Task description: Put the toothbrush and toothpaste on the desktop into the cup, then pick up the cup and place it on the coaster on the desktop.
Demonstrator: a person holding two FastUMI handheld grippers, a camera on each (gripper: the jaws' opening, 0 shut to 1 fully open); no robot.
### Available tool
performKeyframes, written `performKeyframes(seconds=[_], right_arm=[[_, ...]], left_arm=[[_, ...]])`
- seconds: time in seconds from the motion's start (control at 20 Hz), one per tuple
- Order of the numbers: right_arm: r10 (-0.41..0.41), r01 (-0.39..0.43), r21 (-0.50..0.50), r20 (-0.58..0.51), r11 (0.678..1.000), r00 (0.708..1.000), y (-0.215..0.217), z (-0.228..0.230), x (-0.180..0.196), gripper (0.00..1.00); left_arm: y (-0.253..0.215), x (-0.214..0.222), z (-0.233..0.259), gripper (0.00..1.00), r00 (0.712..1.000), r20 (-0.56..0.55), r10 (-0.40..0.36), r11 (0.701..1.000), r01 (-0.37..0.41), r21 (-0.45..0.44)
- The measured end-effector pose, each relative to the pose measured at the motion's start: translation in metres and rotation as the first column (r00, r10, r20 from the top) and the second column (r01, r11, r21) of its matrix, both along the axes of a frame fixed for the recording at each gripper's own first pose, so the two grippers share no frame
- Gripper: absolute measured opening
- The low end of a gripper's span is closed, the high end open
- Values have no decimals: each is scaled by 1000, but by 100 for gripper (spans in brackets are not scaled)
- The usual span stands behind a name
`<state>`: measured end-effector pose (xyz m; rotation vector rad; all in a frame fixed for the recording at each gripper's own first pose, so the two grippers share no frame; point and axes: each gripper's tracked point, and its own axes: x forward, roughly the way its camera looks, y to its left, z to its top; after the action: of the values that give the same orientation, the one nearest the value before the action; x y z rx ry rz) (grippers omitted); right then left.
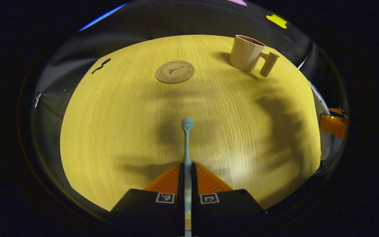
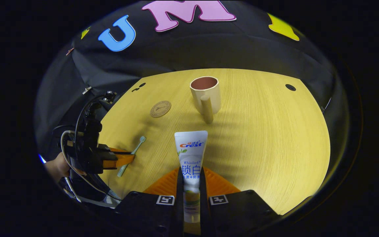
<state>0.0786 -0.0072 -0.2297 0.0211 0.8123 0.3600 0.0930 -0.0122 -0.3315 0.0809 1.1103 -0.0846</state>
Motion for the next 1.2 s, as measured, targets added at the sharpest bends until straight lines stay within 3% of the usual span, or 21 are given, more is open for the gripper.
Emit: performKeyframes(seconds=[0.15, 0.55, 0.9, 1.2], right_arm=[[-1, 2, -17, 7, 1000, 1000, 0, 1, 7, 23], [-7, 9, -10, 145, 1000, 989, 13, 56, 47, 23], [16, -23, 18, 323, 1000, 946, 32, 121, 103, 23], [-8, -34, 87, 440, 996, 898, 50, 152, 152, 23]], left_arm=[[0, 1, 1, 7, 1000, 15, 6, 1000, -6, -15], [-3, 3, 12, 7, 993, 113, 30, 999, -24, -49], [-17, 14, 68, 7, 959, 280, 55, 992, -20, -124], [-27, 23, 122, 6, 915, 383, 129, 972, -41, -230]])
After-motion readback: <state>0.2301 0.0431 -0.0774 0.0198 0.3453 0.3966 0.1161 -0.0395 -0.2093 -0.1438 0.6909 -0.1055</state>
